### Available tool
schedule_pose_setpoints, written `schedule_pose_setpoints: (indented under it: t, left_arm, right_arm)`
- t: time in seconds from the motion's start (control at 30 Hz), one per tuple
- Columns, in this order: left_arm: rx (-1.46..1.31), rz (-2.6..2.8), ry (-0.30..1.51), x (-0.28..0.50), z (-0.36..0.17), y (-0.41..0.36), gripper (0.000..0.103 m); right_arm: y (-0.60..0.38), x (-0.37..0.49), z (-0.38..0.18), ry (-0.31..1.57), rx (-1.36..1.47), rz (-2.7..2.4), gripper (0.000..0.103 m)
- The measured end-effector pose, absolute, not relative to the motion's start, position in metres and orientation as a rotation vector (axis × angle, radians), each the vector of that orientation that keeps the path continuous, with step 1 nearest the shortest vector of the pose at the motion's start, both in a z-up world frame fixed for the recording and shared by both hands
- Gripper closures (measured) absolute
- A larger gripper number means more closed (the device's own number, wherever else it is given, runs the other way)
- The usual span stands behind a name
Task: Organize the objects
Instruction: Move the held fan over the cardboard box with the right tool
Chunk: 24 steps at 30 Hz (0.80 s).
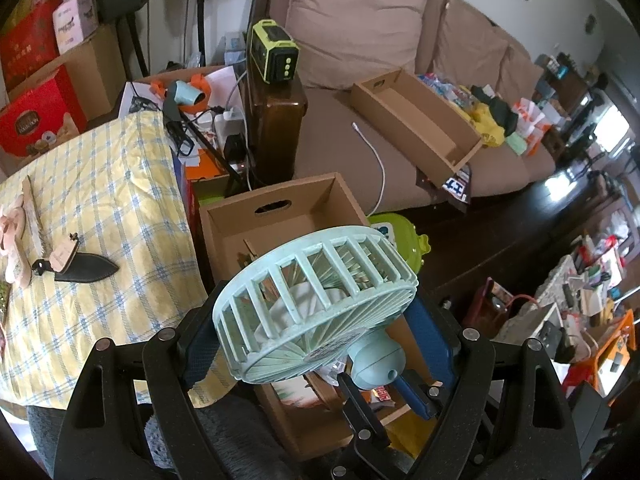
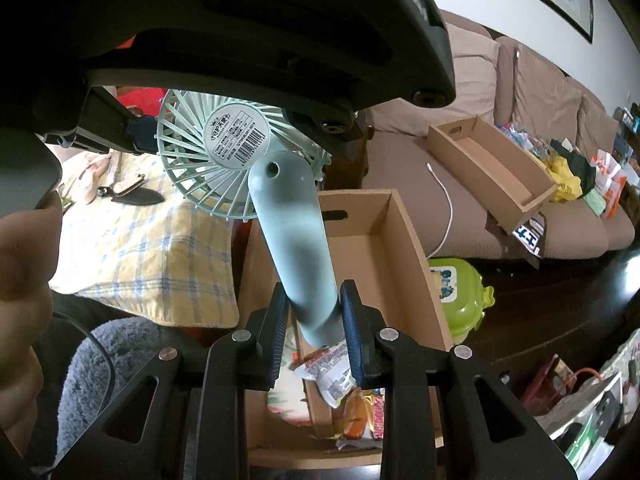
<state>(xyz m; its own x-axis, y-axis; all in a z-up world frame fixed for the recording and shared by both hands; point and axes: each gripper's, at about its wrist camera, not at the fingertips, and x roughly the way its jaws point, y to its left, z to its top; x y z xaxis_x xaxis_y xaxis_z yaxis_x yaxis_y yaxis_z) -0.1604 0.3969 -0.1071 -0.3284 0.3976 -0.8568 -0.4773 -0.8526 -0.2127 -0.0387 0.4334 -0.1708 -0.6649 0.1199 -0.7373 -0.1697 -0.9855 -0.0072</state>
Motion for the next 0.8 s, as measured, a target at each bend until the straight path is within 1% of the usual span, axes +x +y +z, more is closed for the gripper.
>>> schedule_pose_setpoints:
  t: [0.8]
  left_arm:
    - [-1.482,2.129,0.089,-0.170,-0.144,0.405,0.021]
  right_arm:
    - [0.442,-0.046,-0.198,0.091,-1.327,2.672,0.078]
